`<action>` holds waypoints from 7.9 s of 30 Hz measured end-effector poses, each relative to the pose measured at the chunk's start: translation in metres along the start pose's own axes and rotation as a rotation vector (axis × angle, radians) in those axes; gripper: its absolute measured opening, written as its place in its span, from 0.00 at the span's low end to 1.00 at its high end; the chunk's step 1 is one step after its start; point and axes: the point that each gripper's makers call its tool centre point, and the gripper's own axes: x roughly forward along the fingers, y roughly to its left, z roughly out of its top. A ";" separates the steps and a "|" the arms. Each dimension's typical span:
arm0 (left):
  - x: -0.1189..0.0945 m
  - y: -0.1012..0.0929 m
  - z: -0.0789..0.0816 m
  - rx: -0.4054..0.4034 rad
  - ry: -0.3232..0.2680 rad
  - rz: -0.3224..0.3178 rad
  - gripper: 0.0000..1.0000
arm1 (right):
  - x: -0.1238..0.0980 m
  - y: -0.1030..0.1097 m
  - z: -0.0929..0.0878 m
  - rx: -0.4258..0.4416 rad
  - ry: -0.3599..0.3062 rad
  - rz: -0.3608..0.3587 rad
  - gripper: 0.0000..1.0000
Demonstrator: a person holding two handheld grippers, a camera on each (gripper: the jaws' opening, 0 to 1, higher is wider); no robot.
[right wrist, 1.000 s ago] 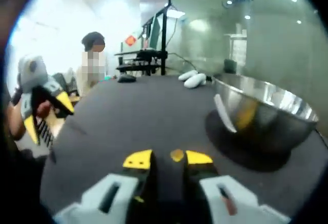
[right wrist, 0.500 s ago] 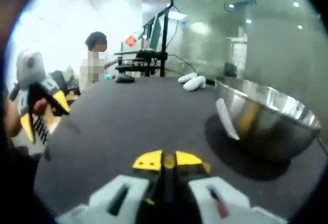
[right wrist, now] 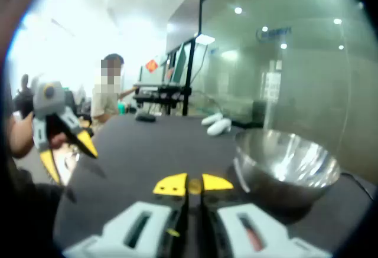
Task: Pick up the QQ candy scattered on the table and place it into the stainless steel bowl on the table
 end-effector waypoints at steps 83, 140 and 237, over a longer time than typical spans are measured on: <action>-0.001 -0.007 0.007 -0.001 -0.023 0.013 0.47 | -0.058 -0.035 -0.086 0.069 0.239 -0.061 0.29; 0.002 -0.008 0.005 0.004 -0.025 -0.012 0.49 | -0.019 -0.087 0.021 0.103 0.052 -0.235 0.09; -0.001 -0.003 0.005 -0.013 -0.018 0.009 0.48 | 0.019 -0.019 -0.084 0.090 0.243 0.018 0.26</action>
